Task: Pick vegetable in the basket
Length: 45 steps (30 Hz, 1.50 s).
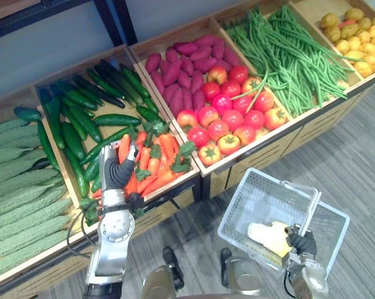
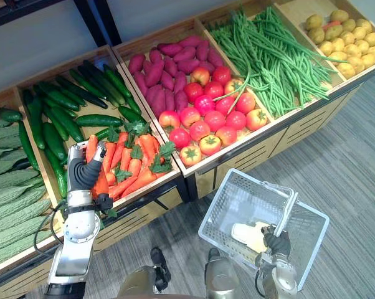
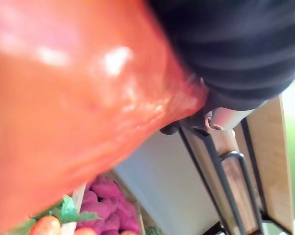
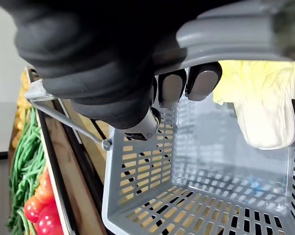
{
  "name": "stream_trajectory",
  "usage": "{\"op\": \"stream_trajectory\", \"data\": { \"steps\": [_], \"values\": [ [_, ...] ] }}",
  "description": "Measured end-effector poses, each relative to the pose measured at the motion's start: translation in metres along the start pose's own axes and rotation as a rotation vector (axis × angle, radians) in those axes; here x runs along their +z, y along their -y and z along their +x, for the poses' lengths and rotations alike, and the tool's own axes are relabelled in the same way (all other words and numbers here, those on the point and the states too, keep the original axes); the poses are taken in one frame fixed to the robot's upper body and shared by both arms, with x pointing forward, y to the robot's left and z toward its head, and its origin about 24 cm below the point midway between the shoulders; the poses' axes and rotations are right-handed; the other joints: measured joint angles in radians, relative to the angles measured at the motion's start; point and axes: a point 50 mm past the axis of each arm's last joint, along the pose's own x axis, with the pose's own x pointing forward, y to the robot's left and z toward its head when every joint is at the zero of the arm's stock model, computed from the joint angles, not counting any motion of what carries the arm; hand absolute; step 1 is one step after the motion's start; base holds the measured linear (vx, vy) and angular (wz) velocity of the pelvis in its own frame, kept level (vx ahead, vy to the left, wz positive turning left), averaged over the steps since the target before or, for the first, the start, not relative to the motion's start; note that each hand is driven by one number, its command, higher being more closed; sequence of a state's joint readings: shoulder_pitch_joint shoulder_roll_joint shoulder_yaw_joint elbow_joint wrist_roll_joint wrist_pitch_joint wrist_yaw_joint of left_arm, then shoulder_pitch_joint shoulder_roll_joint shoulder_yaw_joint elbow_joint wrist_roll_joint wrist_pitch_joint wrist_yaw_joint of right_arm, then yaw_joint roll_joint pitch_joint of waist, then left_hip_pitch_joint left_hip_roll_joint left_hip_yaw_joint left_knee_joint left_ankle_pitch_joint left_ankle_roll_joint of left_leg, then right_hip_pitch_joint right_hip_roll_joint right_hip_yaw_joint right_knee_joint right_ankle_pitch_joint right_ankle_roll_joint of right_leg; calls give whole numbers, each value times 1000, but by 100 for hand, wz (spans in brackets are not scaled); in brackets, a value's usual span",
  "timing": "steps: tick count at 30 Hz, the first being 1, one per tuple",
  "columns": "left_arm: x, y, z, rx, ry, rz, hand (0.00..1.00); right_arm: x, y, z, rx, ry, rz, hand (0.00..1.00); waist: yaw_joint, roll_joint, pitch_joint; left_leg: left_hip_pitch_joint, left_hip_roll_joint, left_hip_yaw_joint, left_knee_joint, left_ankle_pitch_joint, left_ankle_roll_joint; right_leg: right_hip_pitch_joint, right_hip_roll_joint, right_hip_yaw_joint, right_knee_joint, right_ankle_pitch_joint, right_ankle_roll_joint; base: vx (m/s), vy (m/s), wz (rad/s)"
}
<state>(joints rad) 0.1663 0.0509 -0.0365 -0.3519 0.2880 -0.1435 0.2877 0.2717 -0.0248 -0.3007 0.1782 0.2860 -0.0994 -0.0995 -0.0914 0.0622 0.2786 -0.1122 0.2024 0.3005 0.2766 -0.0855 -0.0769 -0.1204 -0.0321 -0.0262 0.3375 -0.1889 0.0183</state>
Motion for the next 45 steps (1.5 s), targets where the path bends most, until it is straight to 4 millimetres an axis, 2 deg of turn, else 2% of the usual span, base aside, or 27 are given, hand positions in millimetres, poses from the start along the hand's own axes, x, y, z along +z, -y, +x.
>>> {"op": "stream_trajectory", "data": {
  "steps": [2, 4, 6, 8, 11, 12, 13, 14, 16, 17, 18, 19, 20, 21, 22, 23, 24, 25, 26, 30, 31, 32, 33, 35, 39, 42, 45],
  "values": [
    [5, 8, -8, -41, -6, -74, 100, 14, -4, -7, 3, 66, 22, 100, -4, 1, -11, -2, 6, 11, 30, -41, -6, -15, 14, 41, 11, -11, 10, -39, 57, -60],
    [7, 12, -11, -68, -4, -105, 100, 20, -4, -11, 2, 95, 27, 100, -4, -1, -28, -1, 9, 31, 36, -51, -5, -28, 16, 67, 11, -11, 11, 30, 68, -57],
    [10, 21, -15, -117, -10, -155, 100, 29, -4, -18, -6, 134, 31, 100, -5, -8, -57, 13, 20, 94, 46, -66, -2, -48, 33, 130, 9, 4, 27, 81, 51, -81],
    [10, 24, -16, -129, -13, -175, 100, 37, -14, -20, 30, 169, 41, 100, -5, -15, -68, 20, 42, 154, 78, -92, -4, -74, 59, 200, 8, 27, 26, 69, 67, -122],
    [14, 29, -15, -144, -3, -199, 100, 50, -31, -22, 84, 226, 47, 100, -3, -20, -74, 30, 75, 238, 117, -131, -3, -124, 99, 285, 9, 73, 59, 42, 64, -154],
    [14, 30, -15, -145, -4, -212, 100, 56, -40, -20, 111, 249, 56, 100, 2, -24, -75, 55, 97, 309, 114, -138, -3, -165, 93, 221, 4, 97, 87, -50, 13, -186],
    [15, 31, -12, -152, 7, -213, 100, 58, -46, -19, 125, 260, 50, 100, 8, -39, -80, 89, 91, 388, 102, -144, 1, -185, 33, 80, -3, 70, 19, -47, 9, -171],
    [16, 34, -10, -159, 12, -218, 100, 58, -46, -19, 122, 264, 46, 100, 2, -38, -79, 105, 91, 413, 97, -151, 3, -194, -6, -8, 4, 63, 8, -21, 54, -140],
    [14, 38, -3, -163, 26, -218, 100, 58, -52, -11, 126, 263, 36, 100, -5, -37, -81, 184, 78, 526, 58, -168, -9, -177, -164, -376, 50, 58, -57, 51, 50, -119],
    [14, 38, -3, -163, 26, -218, 100, 58, -52, -11, 126, 263, 36, 100, -5, -37, -81, 184, 78, 526, 58, -168, -9, -177, -164, -376, 50, 58, -57, 91, -82, -154],
    [7, 41, 0, -167, 1, -218, 100, 61, -60, -5, 146, 271, 43, 100, -6, -34, -84, 214, 96, 596, 73, -177, -19, -176, -184, -463, 62, 73, -43, 133, -182, -149],
    [-1, 47, 0, -187, -34, -218, 100, 63, -64, -4, 160, 273, 39, 100, -7, -29, -84, 221, 126, 605, 123, -179, -13, -193, -145, -410, 59, 78, -39, 160, -200, -178],
    [-5, 49, -1, -197, -51, -217, 100, 64, -66, -3, 168, 275, 36, 100, -9, -24, -85, 222, 151, 602, 165, -181, -2, -194, -124, -389, 58, 76, -42, 261, -248, -148],
    [-11, 53, -3, -224, -80, -219, 100, 65, -68, -2, 184, 272, 28, 100, -8, -20, -86, 219, 208, 573, 276, -171, 50, -187, -83, -344, 59, 68, -51, 303, -218, -140],
    [-17, 57, -5, -241, -110, -222, 100, 64, -70, -2, 199, 263, 16, 100, -10, -17, -84, 189, 264, 487, 411, -120, 142, -149, -45, -309, 44, 62, -62, 327, -198, -132],
    [-21, 60, -6, -255, -126, -219, 100, 63, -72, -2, 212, 259, 11, 100, -11, -18, -84, 168, 279, 417, 480, -75, 183, -121, -30, -291, 28, 61, -64, 286, -85, -109],
    [-23, 67, -8, -284, -142, -225, 100, 64, -73, -2, 225, 260, 4, 100, -8, -16, -85, 121, 256, 276, 550, -112, 124, -76, -18, -259, -2, 61, -63, 269, -9, -94],
    [-22, 74, -9, -309, -140, -235, 100, 67, -75, -1, 234, 269, 6, 100, -6, -19, -86, 62, 193, 164, 567, -156, 90, -47, -22, -218, -30, 62, -62, 312, 48, -111],
    [-21, 77, -10, -324, -139, -239, 100, 71, -80, 1, 254, 285, 7, 100, -5, -19, -86, 14, 137, 97, 549, -188, 93, -24, -28, -177, -50, 65, -57, 257, 71, -90],
    [-24, 80, -12, -330, -157, -239, 100, 71, -94, -2, 332, 282, 7, 100, 3, -23, -85, -68, 28, -12, 386, -199, 88, 26, -59, -67, -89, 83, -27, 222, 160, -91],
    [-24, 80, -12, -331, -161, -240, 100, 69, -98, -3, 363, 274, 4, 100, 15, -15, -90, -74, 0, -45, 269, -172, 61, 29, -59, -20, -95, 92, -13, 182, 317, -147],
    [-25, 82, -13, -331, -171, -246, 100, 67, -101, -5, 403, 264, -7, 100, 23, 13, -103, -65, -1, -78, 126, -29, 44, 31, -37, 20, -105, 97, 17, 133, 293, -143],
    [-26, 84, -14, -333, -180, -251, 100, 65, -103, -6, 420, 254, -14, 100, 25, 21, -109, -62, 4, -87, 110, -40, 5, 40, -23, 41, -118, 92, 40, 152, 298, -109],
    [-34, 92, -15, -398, -202, -220, 100, 52, -113, -14, 490, 195, 9, 100, 2, -14, -121, 10, -56, -66, 8, -51, 6, 60, -76, 84, -194, 124, 87, 123, 250, -45],
    [-38, 100, -22, -443, -234, -208, 100, 37, -127, -26, 592, 103, 53, 100, -3, -20, -126, 41, -95, -39, -43, -38, 24, 81, -111, 98, -241, 143, 101, 44, 123, -10],
    [-42, 110, -29, -494, -263, -192, 100, 21, -142, -39, 701, 5, 79, 100, -4, -21, -138, 59, -99, -41, -79, -29, 19, 91, -108, 90, -257, 147, 98, 17, 12, 0],
    [-43, 119, -31, -541, -272, -178, 100, 17, -150, -47, 759, -22, 95, 100, -3, -23, -139, 70, -100, -50, -113, -9, 13, 98, -102, 80, -272, 152, 92, 17, -28, 8]
  ]
}}
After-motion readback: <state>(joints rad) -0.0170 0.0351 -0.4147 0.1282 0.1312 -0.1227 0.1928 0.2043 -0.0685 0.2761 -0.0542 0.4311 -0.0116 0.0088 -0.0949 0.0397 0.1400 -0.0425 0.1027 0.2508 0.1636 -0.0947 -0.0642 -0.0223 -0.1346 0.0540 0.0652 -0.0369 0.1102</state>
